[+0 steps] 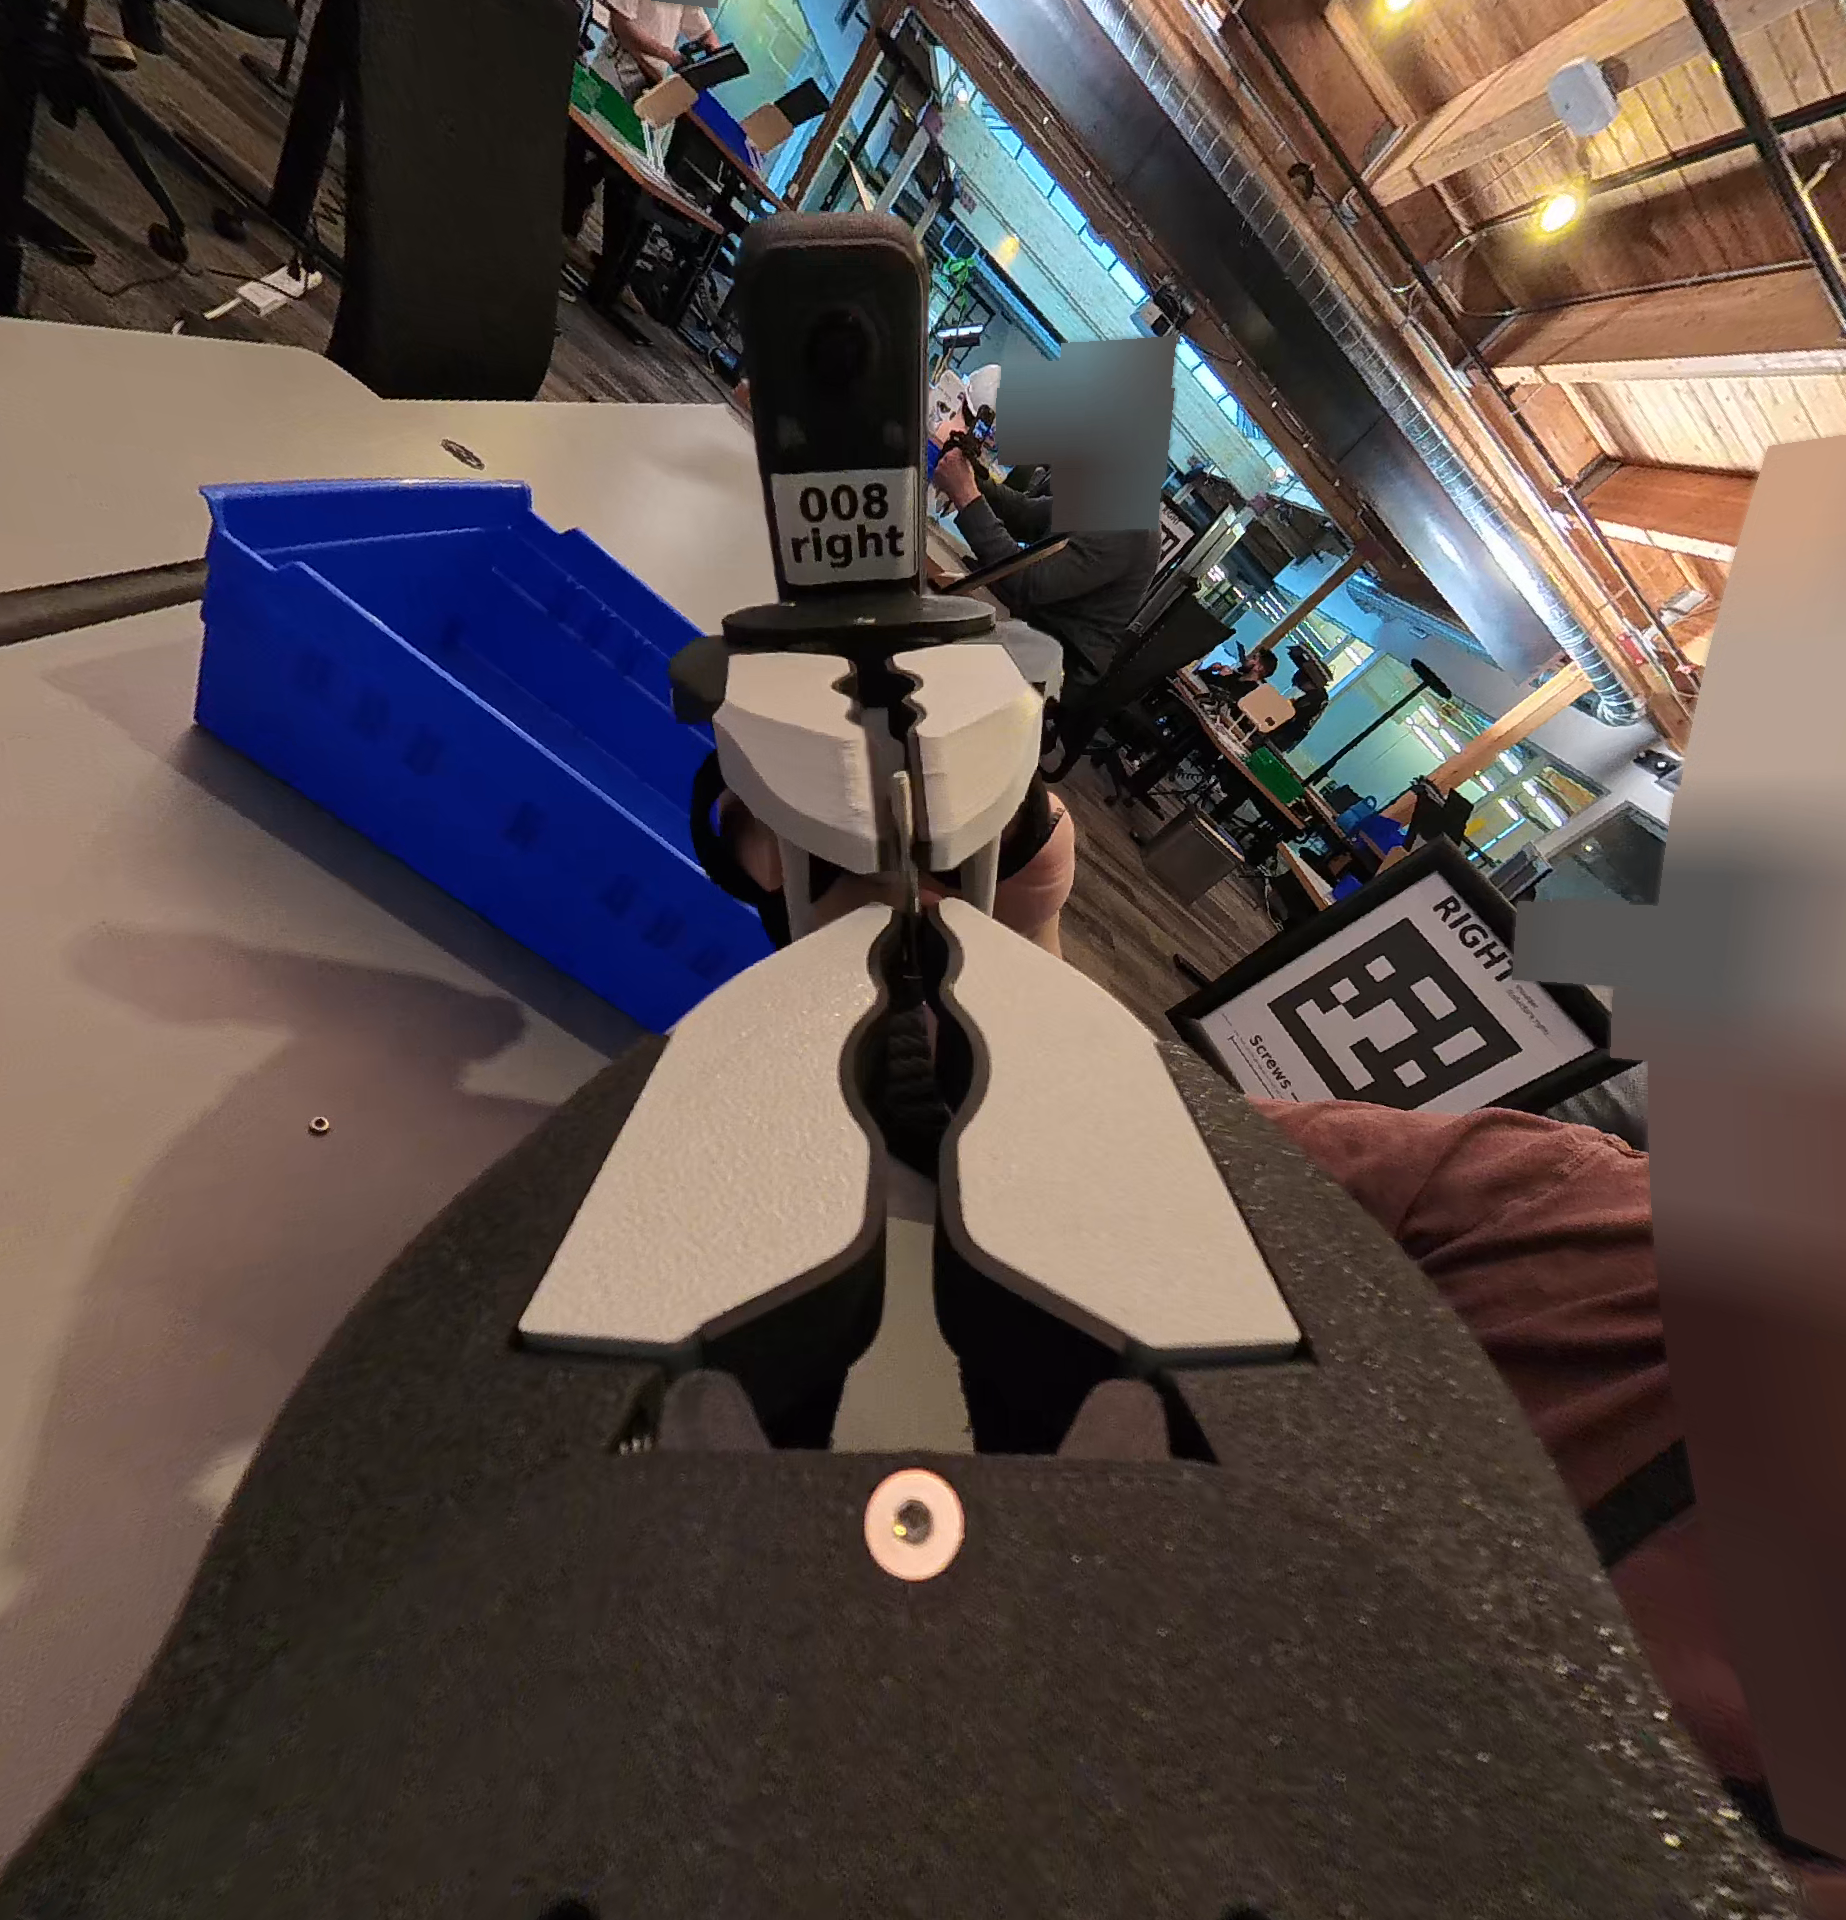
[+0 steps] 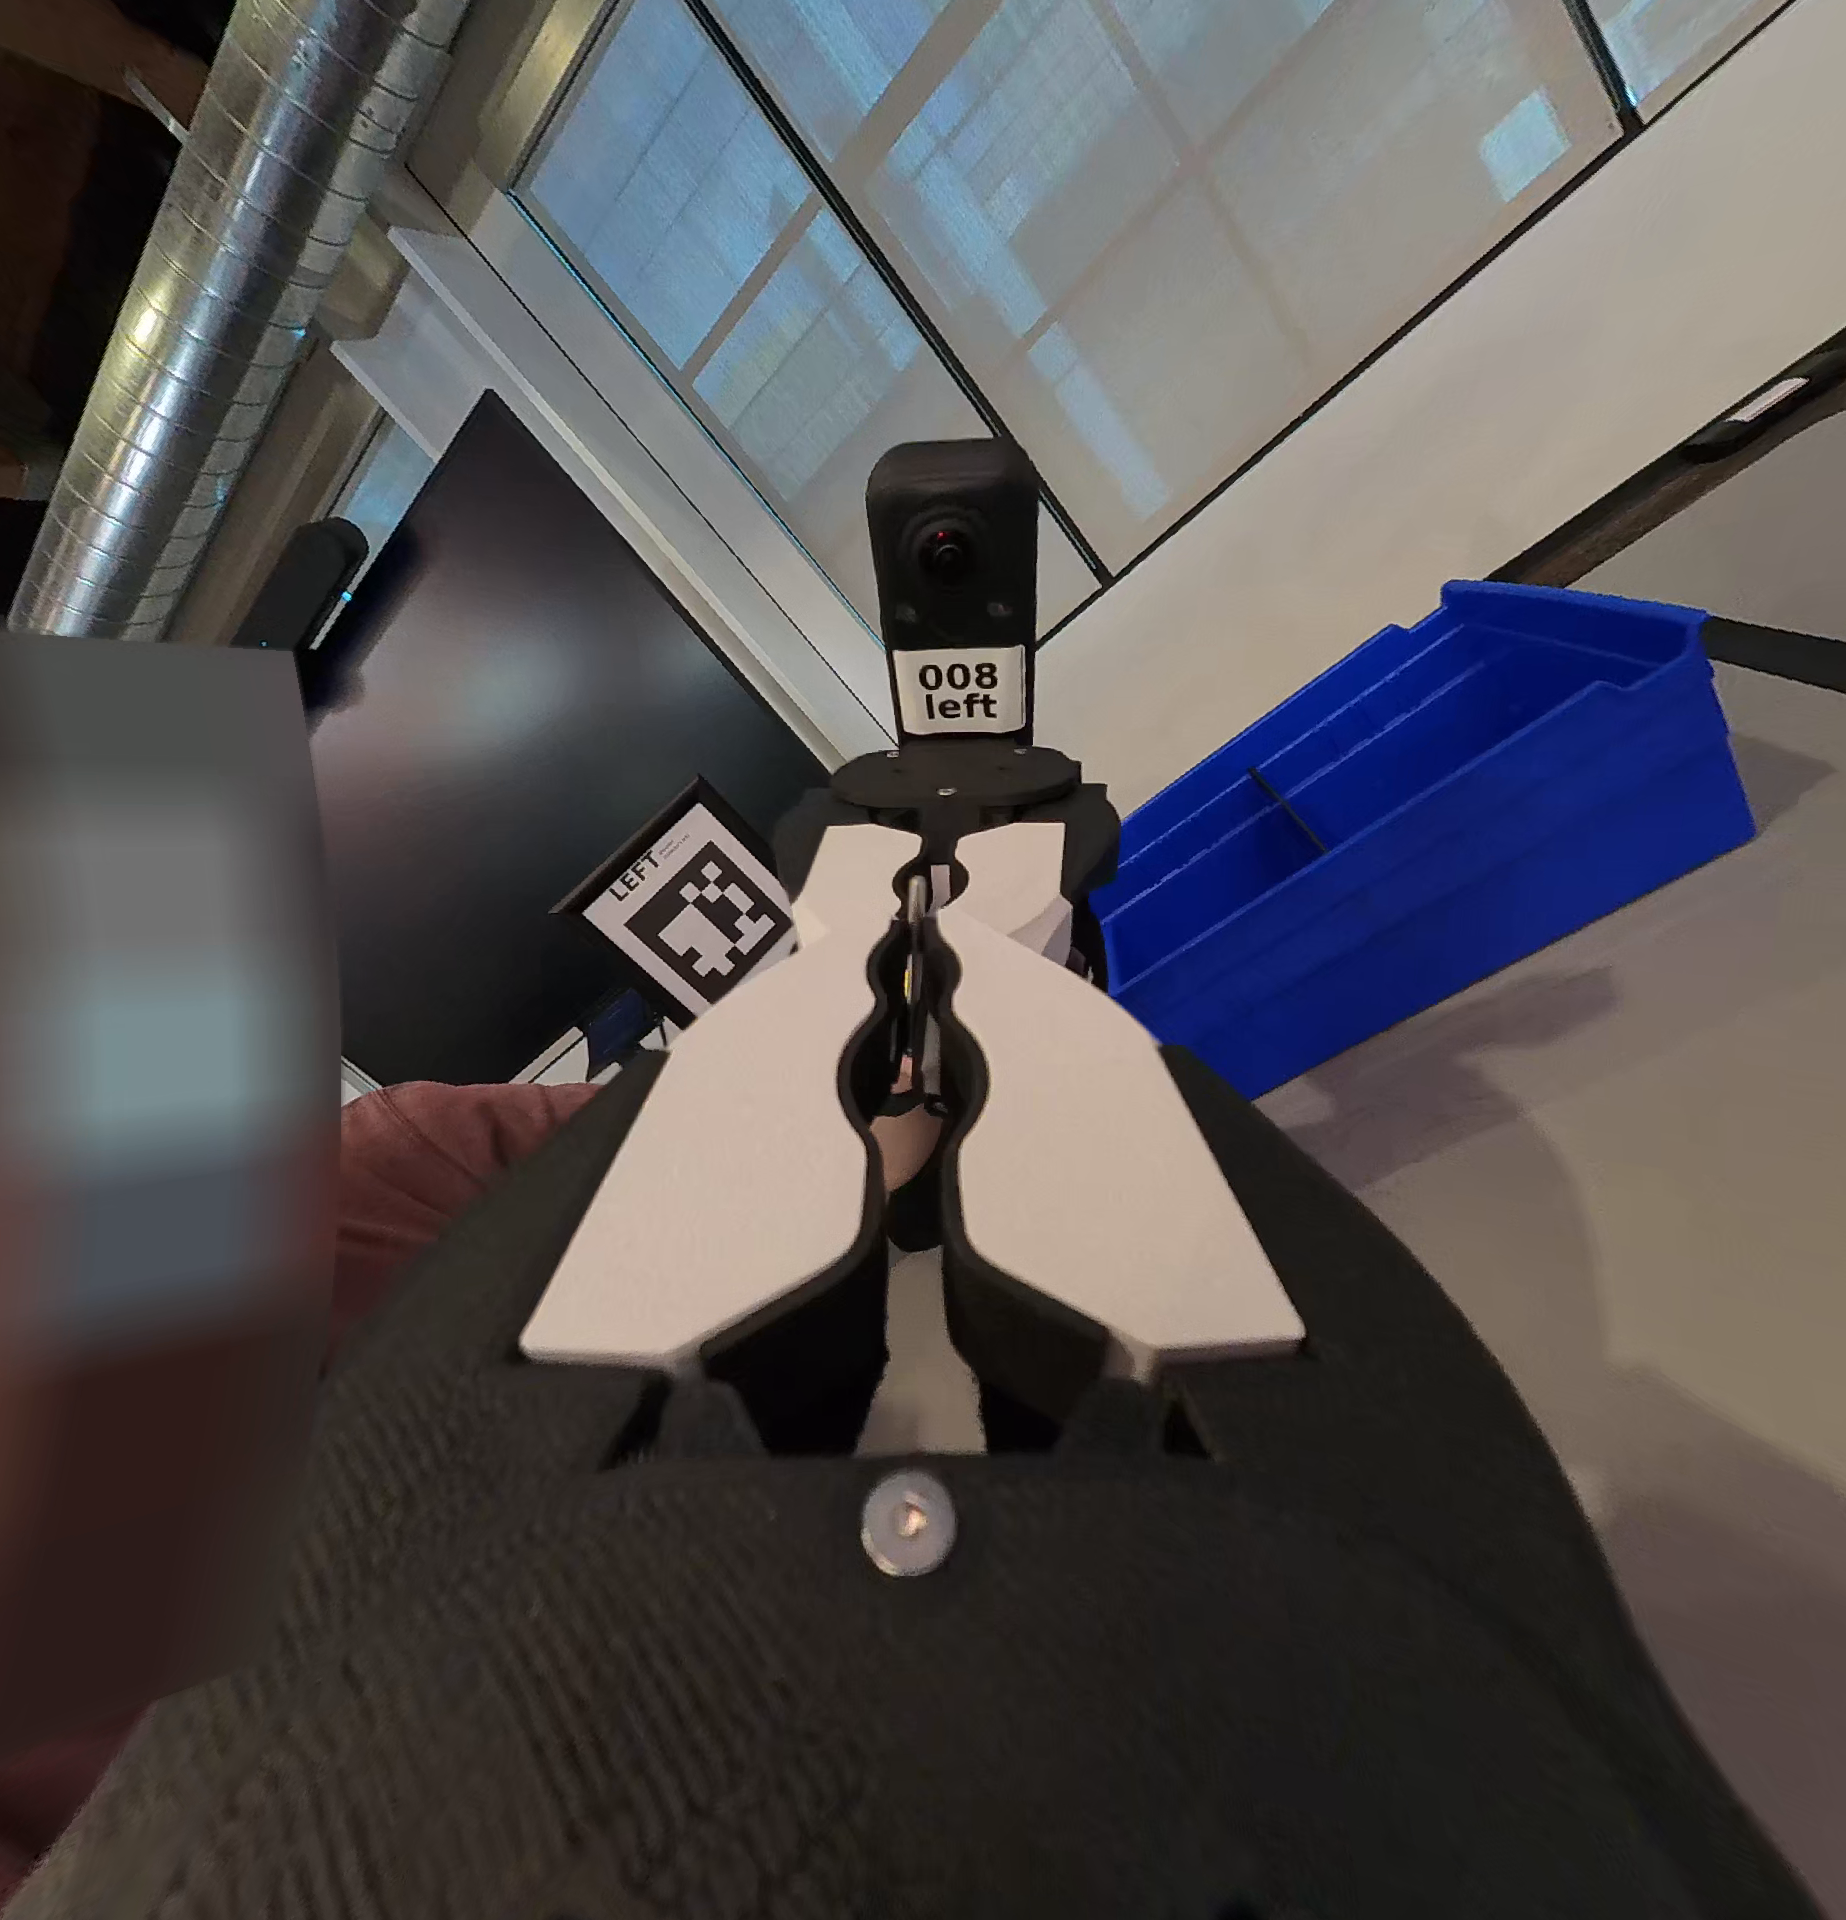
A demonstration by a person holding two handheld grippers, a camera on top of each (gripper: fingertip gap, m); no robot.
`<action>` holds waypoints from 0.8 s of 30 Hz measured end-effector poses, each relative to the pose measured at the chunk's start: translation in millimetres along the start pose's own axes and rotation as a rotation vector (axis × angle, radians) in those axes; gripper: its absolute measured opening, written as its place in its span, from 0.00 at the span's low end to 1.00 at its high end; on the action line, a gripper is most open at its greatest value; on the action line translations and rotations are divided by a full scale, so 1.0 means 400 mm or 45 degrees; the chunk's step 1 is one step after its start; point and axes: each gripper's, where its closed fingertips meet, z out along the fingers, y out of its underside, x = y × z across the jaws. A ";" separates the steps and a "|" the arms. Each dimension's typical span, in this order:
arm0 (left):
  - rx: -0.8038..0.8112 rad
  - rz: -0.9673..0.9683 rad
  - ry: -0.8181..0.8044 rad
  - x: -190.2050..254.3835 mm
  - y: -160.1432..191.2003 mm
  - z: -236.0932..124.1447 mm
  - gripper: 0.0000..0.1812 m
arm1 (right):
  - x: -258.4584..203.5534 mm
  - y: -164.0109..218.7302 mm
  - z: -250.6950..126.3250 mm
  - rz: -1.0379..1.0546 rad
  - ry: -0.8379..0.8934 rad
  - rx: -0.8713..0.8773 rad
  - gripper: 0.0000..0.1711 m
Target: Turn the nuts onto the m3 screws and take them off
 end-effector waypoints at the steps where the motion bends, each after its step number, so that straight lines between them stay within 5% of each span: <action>1: 0.008 0.006 -0.001 0.000 -0.002 -0.003 0.01 | 0.003 -0.001 -0.001 -0.018 0.021 -0.009 0.05; 4: 0.049 0.055 0.001 0.017 -0.021 -0.027 0.01 | 0.012 -0.009 -0.021 -0.178 0.148 -0.074 0.18; 7: 0.071 0.259 -0.160 0.021 -0.045 -0.081 0.01 | 0.047 0.017 -0.066 -0.454 0.361 -0.275 0.16; 11: 0.122 0.515 -0.419 0.024 -0.089 -0.175 0.01 | 0.239 0.119 -0.192 -0.550 0.979 -0.826 0.15; 14: 0.157 0.580 -0.513 0.027 -0.117 -0.239 0.01 | 0.342 0.187 -0.272 -0.511 1.261 -1.133 0.04; 18: 0.186 0.649 -0.705 -0.002 -0.138 -0.323 0.01 | 0.403 0.261 -0.286 -0.274 1.320 -1.250 0.01; 24: 0.228 0.641 -0.701 0.011 -0.146 -0.374 0.01 | 0.448 0.298 -0.310 -0.188 1.451 -1.386 0.07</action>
